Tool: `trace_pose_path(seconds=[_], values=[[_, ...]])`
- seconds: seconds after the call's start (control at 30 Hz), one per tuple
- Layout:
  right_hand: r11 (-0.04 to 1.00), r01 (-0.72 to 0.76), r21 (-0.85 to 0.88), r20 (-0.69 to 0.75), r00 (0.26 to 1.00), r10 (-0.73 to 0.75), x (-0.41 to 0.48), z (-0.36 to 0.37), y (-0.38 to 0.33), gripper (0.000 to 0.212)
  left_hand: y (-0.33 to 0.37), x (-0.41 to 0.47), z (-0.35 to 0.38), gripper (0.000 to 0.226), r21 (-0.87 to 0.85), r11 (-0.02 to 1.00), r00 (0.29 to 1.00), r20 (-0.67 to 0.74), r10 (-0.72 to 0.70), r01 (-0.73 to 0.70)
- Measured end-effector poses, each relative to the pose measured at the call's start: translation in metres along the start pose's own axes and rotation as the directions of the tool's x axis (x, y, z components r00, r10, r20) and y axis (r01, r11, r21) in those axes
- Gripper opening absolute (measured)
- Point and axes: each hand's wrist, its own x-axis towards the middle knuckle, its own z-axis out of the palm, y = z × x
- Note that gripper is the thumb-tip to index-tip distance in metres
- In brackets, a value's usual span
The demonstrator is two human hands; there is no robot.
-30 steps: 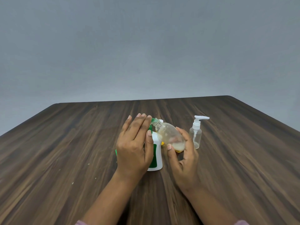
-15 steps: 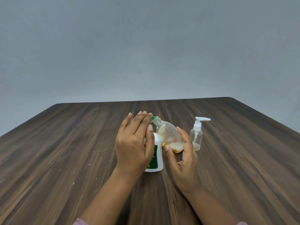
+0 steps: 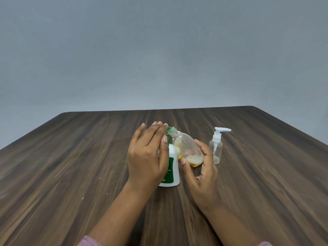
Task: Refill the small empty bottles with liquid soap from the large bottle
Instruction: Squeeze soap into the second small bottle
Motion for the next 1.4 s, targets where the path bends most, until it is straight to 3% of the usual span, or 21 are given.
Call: trace_pose_path(seconds=[0.83, 1.2, 1.4], values=[[0.998, -0.016, 0.056, -0.002, 1.000, 0.016, -0.004, 0.004, -0.001, 0.051, -0.003, 0.009, 0.002, 0.037, 0.047, 0.998, 0.998, -0.042, 0.053, -0.051], [0.999, 0.025, -0.029, -0.019, 1.000, -0.025, -0.003, 0.001, 0.002, 0.046, -0.002, -0.004, 0.004, 0.039, 0.029, 0.999, 0.999, -0.043, 0.018, -0.017], [1.000, -0.002, 0.028, 0.001, 1.000, 0.002, -0.004, 0.002, 0.000, 0.047, 0.001, 0.006, 0.000, 0.037, 0.028, 1.000, 0.999, -0.047, 0.015, -0.013]])
